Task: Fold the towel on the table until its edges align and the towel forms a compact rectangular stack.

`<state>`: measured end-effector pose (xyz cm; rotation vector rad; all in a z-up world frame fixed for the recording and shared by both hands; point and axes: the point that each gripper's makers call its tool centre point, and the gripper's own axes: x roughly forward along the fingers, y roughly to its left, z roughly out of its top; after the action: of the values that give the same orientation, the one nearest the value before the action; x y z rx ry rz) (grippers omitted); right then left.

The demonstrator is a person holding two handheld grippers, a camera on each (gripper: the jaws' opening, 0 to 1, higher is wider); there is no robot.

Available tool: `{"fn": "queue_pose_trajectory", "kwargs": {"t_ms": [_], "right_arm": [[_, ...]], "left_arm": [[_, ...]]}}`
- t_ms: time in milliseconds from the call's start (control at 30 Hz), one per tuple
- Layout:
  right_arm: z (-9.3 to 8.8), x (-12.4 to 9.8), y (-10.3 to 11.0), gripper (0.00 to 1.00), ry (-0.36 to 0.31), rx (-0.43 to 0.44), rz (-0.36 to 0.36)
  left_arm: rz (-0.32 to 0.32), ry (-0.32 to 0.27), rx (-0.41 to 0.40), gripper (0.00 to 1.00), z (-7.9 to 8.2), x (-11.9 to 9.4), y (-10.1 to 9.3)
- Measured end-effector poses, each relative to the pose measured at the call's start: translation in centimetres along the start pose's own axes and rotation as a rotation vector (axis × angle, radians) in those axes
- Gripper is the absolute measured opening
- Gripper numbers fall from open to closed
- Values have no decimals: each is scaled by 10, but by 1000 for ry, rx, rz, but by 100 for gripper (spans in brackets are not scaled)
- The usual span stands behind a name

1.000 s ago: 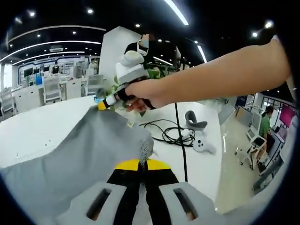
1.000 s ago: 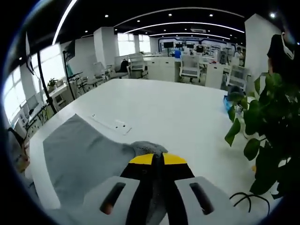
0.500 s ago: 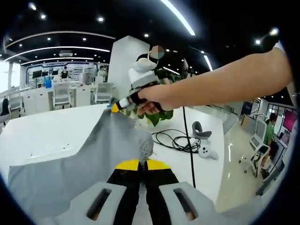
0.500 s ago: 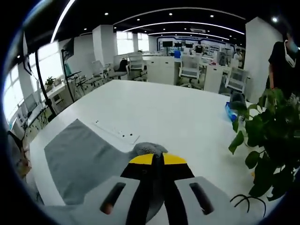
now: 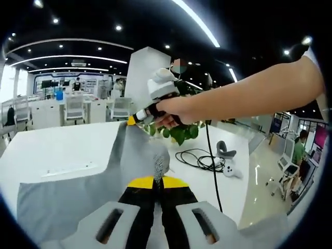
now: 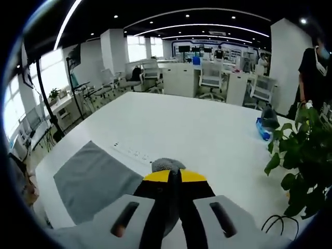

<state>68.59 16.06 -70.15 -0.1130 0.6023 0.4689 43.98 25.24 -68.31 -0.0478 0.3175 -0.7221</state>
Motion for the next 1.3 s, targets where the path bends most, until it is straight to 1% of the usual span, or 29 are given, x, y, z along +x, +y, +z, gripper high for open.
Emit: {"fn": "queue_pose_trajectory", "kwargs": {"t_ms": [100, 167, 267, 367, 433, 500, 567, 633, 767, 800, 833, 1067, 1200, 1300], "right_arm": [[7, 2, 15, 2, -3, -3, 6], [15, 6, 26, 2, -12, -6, 13], [21, 7, 44, 2, -17, -41, 17], [27, 9, 56, 2, -18, -84, 11], [31, 10, 64, 2, -23, -95, 11], [39, 16, 71, 2, -31, -111, 11], [45, 23, 78, 2, -40, -117, 15], [48, 26, 84, 2, -41, -121, 17], [56, 37, 103, 2, -50, -133, 29], [57, 38, 106, 2, -50, -138, 30], [58, 40, 109, 2, -50, -141, 31], [68, 57, 143, 2, -57, -160, 56], [67, 66, 157, 2, -52, -159, 64], [69, 76, 168, 2, -48, -167, 72]], "left_arm": [[15, -21, -11, 2, 4, -12, 11], [20, -26, -18, 2, 4, -18, 16], [30, -32, -23, 2, 4, -29, 24], [42, -44, -25, 2, 5, -41, 31], [50, -49, -45, 2, 5, -49, 37], [62, -66, -55, 2, 7, -56, 44], [69, -66, -54, 2, 7, -61, 49], [78, -70, -56, 2, 7, -67, 54], [92, -79, -61, 2, 5, -78, 62], [97, -81, -58, 2, 4, -80, 64], [105, -79, -51, 2, 3, -82, 70], [145, -87, -84, 2, -3, -101, 97], [165, -93, -90, 2, -6, -112, 110], [182, -94, -101, 2, -10, -118, 123]]}}
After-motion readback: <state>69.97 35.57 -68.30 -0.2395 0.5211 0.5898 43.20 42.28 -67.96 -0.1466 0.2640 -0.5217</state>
